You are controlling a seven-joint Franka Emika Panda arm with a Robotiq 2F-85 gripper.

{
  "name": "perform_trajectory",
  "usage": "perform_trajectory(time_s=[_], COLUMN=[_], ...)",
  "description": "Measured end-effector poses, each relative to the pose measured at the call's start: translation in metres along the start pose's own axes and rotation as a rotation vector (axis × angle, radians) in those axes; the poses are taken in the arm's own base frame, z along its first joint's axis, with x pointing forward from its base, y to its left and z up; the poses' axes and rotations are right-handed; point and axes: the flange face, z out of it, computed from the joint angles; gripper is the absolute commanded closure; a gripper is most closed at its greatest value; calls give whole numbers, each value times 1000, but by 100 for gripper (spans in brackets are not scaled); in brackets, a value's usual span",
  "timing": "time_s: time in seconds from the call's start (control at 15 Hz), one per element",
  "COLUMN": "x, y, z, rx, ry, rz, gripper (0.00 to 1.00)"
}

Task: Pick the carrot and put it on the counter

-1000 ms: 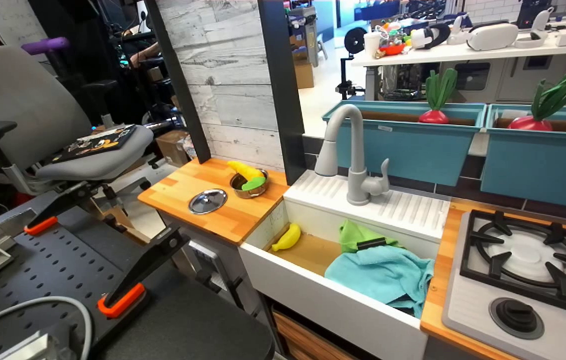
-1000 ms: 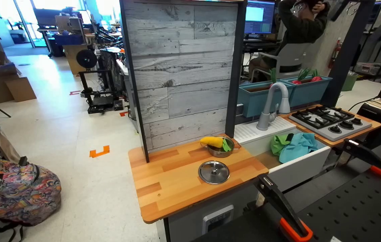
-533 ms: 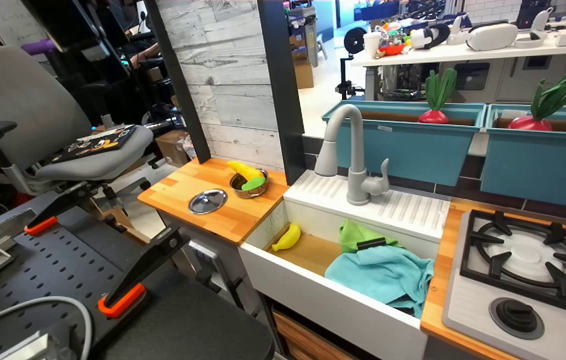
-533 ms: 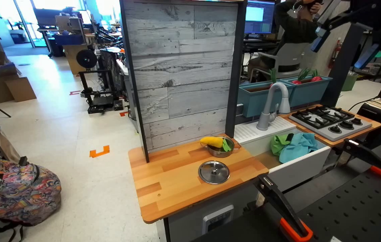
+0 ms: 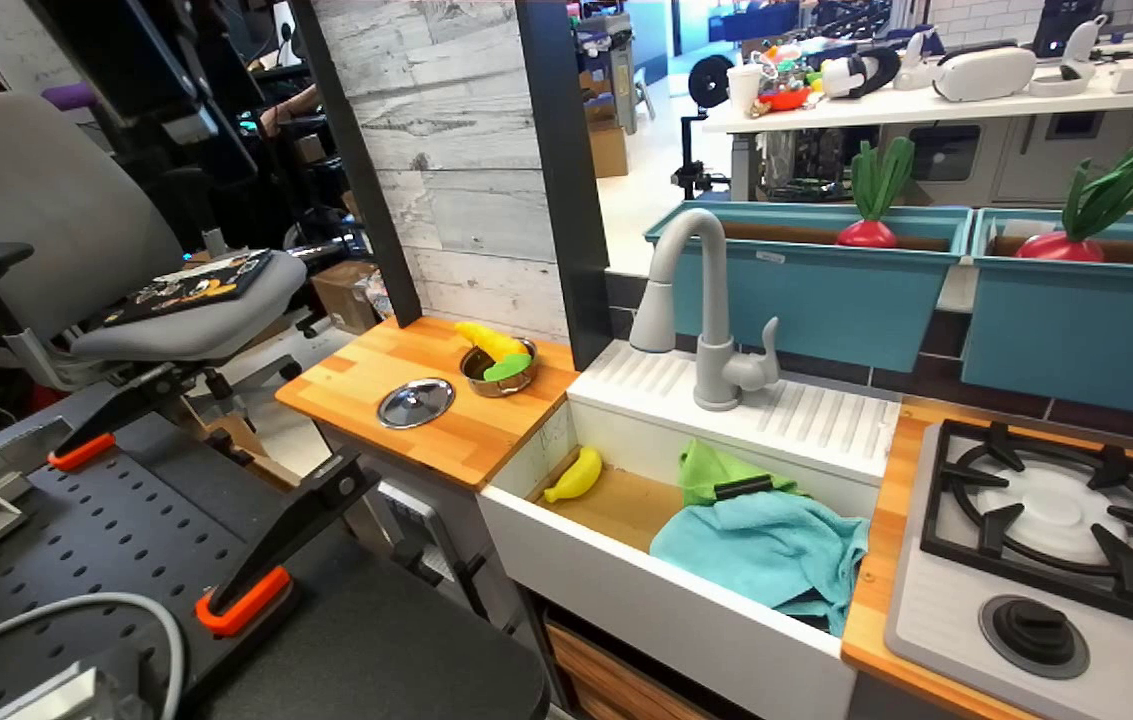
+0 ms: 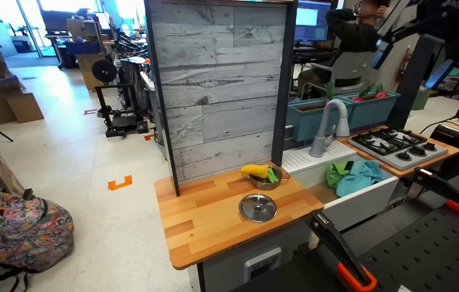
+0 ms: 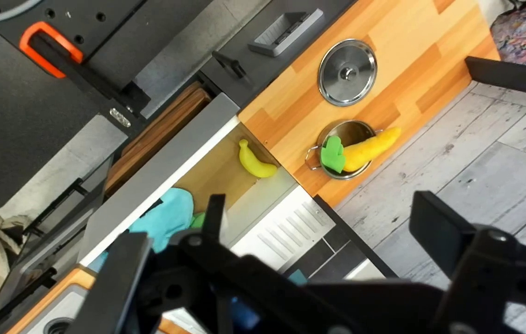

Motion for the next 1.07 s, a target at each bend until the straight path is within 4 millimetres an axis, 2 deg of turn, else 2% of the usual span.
perform_trajectory(time_s=[0.4, 1.07], x=[13, 62], y=[-23, -60], z=[62, 165], rx=[-42, -65], ry=[-92, -68], rz=[217, 491], gripper=[0, 0])
